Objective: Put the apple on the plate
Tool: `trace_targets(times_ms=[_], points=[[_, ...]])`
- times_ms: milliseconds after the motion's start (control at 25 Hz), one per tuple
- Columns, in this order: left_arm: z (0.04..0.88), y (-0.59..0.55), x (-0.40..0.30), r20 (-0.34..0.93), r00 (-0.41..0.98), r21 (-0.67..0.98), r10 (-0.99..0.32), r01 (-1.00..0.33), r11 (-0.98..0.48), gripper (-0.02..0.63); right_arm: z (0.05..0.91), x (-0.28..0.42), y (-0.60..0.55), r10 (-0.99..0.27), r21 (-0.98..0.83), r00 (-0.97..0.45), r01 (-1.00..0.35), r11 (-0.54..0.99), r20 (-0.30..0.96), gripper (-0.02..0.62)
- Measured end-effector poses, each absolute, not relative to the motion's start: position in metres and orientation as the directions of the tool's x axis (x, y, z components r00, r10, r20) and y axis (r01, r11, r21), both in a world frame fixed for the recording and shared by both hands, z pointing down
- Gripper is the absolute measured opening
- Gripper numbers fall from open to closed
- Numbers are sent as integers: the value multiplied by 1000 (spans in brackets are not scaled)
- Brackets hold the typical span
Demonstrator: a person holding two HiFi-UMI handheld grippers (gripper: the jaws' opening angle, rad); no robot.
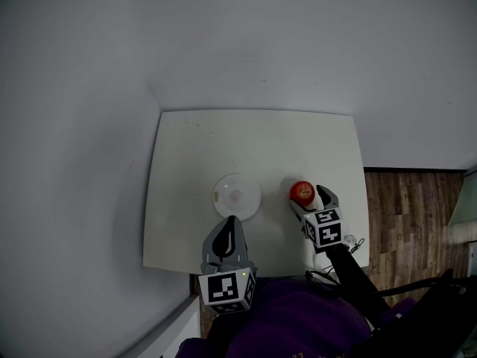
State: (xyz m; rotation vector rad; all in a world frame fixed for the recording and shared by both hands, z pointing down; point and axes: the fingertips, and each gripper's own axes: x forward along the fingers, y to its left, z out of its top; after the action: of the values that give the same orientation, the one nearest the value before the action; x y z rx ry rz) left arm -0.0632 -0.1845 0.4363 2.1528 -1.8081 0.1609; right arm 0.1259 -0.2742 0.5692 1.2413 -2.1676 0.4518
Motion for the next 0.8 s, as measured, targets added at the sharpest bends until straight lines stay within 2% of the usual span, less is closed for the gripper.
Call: trace_targets(times_ms=[800], points=[[437,-189,-73,289,165,164,-943,-979,-121,6,601,127,-279,-595,-29,-370,-864,503,714,380]])
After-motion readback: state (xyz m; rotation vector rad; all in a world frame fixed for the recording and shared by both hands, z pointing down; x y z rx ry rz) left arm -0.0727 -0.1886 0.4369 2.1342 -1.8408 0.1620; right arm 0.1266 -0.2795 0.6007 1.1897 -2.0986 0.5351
